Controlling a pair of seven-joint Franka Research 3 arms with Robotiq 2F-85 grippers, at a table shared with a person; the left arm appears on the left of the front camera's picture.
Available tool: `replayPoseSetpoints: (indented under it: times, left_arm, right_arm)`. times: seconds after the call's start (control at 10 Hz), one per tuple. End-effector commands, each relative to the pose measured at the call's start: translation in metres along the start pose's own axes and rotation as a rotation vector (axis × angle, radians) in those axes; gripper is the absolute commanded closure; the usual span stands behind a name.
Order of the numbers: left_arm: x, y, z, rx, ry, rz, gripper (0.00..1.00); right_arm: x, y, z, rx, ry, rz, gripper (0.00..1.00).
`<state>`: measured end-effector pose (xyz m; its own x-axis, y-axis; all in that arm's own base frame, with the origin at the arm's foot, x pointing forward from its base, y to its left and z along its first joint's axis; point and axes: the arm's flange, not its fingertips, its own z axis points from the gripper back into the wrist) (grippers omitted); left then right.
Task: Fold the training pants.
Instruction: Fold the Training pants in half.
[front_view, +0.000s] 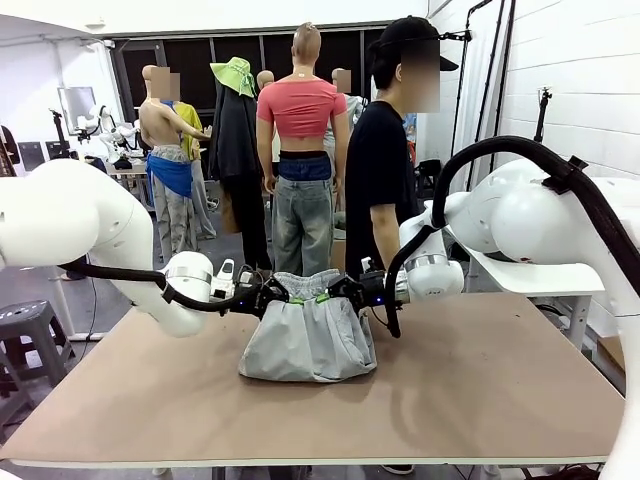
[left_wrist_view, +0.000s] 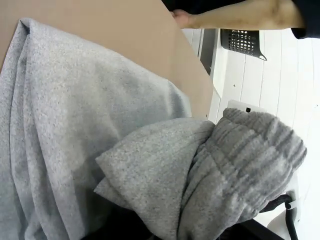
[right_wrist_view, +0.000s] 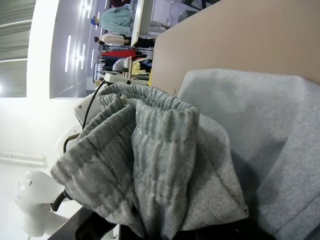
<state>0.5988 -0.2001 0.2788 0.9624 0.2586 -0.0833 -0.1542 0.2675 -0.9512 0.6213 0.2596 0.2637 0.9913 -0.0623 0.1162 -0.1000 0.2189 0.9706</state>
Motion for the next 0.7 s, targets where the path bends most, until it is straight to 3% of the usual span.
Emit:
replayPoseSetpoints:
  times: [0.0,0.6]
  left_arm:
    - [0.014,0.006,0.007,0.033,0.000,0.019,1.00]
    - [0.029,0.024,-0.001,0.075,-0.053,0.110,1.00]
  right_arm:
    - [0.022,-0.003,0.014,-0.015,-0.065,-0.047,1.00]
    - [0.029,-0.013,0.014,-0.064,-0.085,-0.104,1.00]
